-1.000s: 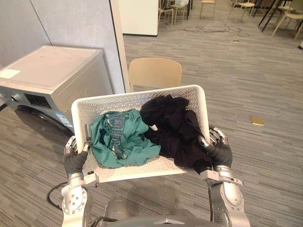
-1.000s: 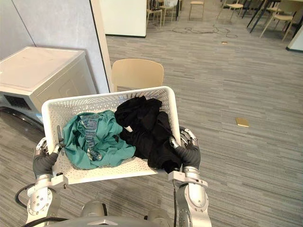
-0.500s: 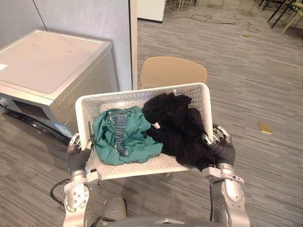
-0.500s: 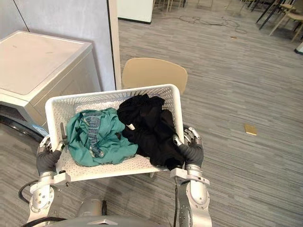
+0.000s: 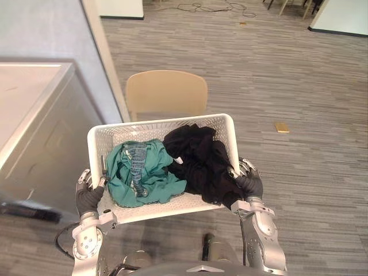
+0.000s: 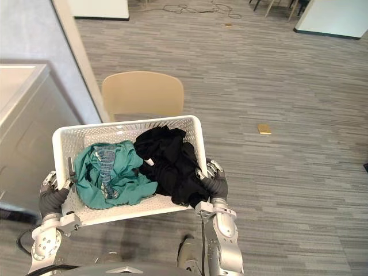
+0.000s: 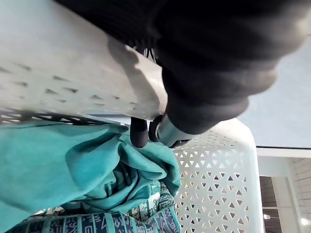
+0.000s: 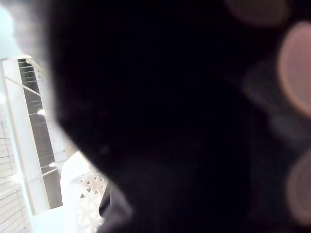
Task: Pick up the laundry basket with both hands and put the clothes into the washing machine.
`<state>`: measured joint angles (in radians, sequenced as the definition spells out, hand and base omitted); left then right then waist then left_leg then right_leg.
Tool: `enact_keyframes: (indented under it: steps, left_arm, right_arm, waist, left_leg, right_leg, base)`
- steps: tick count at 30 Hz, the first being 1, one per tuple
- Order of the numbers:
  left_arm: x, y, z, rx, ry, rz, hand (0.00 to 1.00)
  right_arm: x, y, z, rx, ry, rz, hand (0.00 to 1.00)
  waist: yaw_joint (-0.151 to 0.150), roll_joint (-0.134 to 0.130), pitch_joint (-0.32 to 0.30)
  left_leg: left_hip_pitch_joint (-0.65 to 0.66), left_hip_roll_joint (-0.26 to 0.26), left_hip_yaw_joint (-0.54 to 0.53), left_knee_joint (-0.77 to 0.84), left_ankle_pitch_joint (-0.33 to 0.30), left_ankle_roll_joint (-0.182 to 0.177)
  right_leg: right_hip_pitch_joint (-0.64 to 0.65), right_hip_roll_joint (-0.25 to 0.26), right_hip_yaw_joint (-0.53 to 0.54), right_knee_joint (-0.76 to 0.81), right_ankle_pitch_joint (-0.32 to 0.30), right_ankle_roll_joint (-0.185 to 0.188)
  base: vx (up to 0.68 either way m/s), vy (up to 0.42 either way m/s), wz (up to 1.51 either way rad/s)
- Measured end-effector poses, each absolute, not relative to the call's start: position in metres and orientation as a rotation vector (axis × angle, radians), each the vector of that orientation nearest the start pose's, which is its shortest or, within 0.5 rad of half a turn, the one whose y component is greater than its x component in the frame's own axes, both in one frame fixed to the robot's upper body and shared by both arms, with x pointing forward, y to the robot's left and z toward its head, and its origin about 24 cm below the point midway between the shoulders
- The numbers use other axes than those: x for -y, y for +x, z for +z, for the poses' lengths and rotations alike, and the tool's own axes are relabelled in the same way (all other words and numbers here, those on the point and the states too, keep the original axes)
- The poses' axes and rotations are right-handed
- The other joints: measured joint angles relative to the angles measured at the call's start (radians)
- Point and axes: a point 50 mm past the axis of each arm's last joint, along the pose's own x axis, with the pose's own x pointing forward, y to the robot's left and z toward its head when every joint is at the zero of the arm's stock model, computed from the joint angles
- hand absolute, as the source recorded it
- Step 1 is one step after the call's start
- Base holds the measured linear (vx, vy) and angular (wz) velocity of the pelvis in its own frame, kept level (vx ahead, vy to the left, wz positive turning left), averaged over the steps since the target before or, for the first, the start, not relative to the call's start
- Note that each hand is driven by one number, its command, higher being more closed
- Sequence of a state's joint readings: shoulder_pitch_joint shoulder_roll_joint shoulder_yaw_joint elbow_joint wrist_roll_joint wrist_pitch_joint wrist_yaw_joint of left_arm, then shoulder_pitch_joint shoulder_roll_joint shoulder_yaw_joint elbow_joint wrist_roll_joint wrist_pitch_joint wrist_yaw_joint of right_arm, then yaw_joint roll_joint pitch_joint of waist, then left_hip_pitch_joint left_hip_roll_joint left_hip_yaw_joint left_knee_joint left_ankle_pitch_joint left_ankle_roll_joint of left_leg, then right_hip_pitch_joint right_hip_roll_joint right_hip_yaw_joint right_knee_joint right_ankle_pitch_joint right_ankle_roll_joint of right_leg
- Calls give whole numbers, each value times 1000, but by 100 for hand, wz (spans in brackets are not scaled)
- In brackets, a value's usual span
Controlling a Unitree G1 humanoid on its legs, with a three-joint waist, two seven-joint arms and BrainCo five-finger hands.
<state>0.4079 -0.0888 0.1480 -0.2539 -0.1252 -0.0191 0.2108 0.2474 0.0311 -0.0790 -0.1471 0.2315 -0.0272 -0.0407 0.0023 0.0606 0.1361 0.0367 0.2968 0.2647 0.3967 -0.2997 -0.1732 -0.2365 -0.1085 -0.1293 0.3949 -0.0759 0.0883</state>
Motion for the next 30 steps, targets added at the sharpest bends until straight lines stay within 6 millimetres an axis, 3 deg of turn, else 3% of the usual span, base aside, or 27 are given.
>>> enact_keyframes:
  steps: [2, 5, 6, 7, 10, 13, 15, 16, 17, 20, 24, 27, 30]
  left_arm:
    - [-206, 160, 18, -120, -135, 504, 100]
    - [-213, 155, 16, -131, -126, 539, 100]
    - [-216, 153, 15, -133, -125, 554, 100]
    - [-217, 152, 16, -127, -131, 557, 100]
    - [-216, 152, 17, -122, -152, 556, 100]
    - [-217, 149, 17, -125, -151, 562, 100]
    - [-217, 143, 17, -133, -152, 576, 100]
    - [-218, 141, 17, -138, -150, 582, 100]
    - [-221, 138, 16, -142, -143, 599, 100]
    - [-229, 139, 19, -128, -116, 606, 100]
    - [-232, 150, 23, -100, -95, 581, 100]
    - [-233, 165, 17, -114, -89, 556, 100]
    - [-234, 191, 16, -109, -82, 512, 100]
  right_arm:
    - [181, 202, 23, -52, 242, -195, 100]
    - [174, 199, 19, -74, 253, -170, 100]
    - [170, 199, 20, -74, 263, -152, 100]
    - [167, 200, 23, -62, 263, -135, 100]
    - [167, 198, 29, -38, 260, -135, 100]
    - [166, 196, 34, -21, 257, -123, 100]
    - [166, 192, 31, -38, 268, -122, 100]
    - [165, 192, 30, -44, 267, -116, 100]
    - [162, 192, 29, -53, 265, -110, 100]
    - [157, 192, 28, -59, 285, -111, 100]
    - [156, 196, 23, -73, 308, -139, 100]
    - [158, 206, 12, -113, 308, -153, 100]
    - [161, 223, 4, -140, 309, -170, 100]
  waist:
    - [-7, 20, 4]
    - [-2, 16, 15]
    - [-2, 11, 24]
    - [1, 1, 38]
    - [4, 0, 41]
    - [15, -16, 51]
    - [23, -22, 56]
    - [33, -13, 51]
    - [41, -20, 55]
    - [40, -40, 77]
    - [54, -44, 83]
    - [52, -47, 97]
    - [48, -62, 156]
  left_leg:
    - [1, 22, -22, -4, 29, 9]
    - [-7, 47, -53, 69, 119, 85]
    - [-35, 55, -83, 150, 168, 129]
    - [-78, 61, -121, 233, 184, 141]
    - [-129, 51, -142, 252, 116, 137]
    - [-157, -8, -124, 105, 62, 144]
    - [-168, -63, -132, -41, 79, 132]
    - [-157, -73, -132, -49, 121, 106]
    - [-158, -78, -106, -42, 155, 65]
    - [-196, -83, -86, 12, 146, 63]
    - [-195, -77, -56, -17, 144, 67]
    - [-203, -77, -30, -31, 145, 67]
    - [-237, -79, -27, -31, 157, 73]
  right_leg:
    - [-13, 24, -15, 20, -26, -22]
    - [11, 51, -24, 52, -72, -64]
    - [41, 54, -26, 51, -86, -77]
    - [66, 52, -25, 42, -104, -87]
    - [88, 49, -39, 47, -127, -103]
    - [97, 20, -36, 57, -160, -104]
    - [75, -12, -22, 101, -186, -67]
    - [58, -17, -6, 121, -193, -57]
    - [46, -28, 9, 140, -198, -37]
    - [42, -44, 11, 102, -166, -4]
    - [49, -25, 32, 5, -108, 8]
    - [40, -13, 63, -51, -64, 14]
    - [24, -4, 70, -95, -16, 17]
  base:
    - [228, -270, -4]
    - [183, -271, -7]
    - [146, -235, -1]
    - [116, -219, 3]
    - [58, -134, 15]
    - [25, 26, 16]
    - [14, 166, -4]
    - [23, 211, -35]
    - [51, 207, -32]
    - [52, 180, -6]
    - [24, 108, -21]
    - [-1, 71, -32]
    - [-43, 58, -14]
